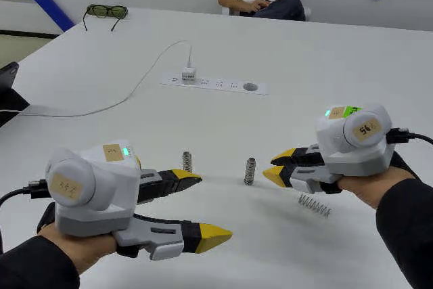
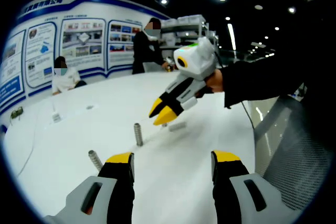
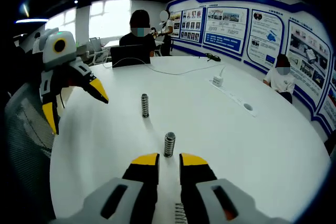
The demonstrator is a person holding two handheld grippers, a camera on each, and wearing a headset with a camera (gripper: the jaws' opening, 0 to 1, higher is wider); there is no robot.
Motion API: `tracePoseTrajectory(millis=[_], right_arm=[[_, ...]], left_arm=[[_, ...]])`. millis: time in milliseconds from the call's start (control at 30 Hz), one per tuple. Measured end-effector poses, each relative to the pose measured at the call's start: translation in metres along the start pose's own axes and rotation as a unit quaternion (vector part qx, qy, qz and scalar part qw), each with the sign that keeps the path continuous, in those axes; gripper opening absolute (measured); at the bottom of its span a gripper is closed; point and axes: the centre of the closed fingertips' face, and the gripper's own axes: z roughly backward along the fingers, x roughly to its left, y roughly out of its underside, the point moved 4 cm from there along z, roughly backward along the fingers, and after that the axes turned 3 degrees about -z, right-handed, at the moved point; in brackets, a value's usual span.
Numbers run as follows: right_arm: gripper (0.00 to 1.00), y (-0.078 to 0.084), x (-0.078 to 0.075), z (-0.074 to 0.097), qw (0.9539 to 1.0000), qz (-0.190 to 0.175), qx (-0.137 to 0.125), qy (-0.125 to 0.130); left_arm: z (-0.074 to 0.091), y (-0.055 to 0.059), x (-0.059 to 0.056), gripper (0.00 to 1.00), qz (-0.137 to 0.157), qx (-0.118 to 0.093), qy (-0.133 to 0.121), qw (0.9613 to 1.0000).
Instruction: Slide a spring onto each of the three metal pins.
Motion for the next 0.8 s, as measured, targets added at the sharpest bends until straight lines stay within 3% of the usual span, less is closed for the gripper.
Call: tracePoseTrajectory(millis=[533,800], right_arm=[[0.17,0.019,0.003,0.029,0.9997,-0.009,0.0,0.021],[0.18,0.038,-0.001,0.042,0.9992,-0.018,0.011,0.034]], left_arm=[[0.0,-0.002,0.0,0.6,-0.005,-0.002,0.003,1.0],[0.001,-0.003,0.0,0.6,-0.008,-0.003,0.0,1.0]])
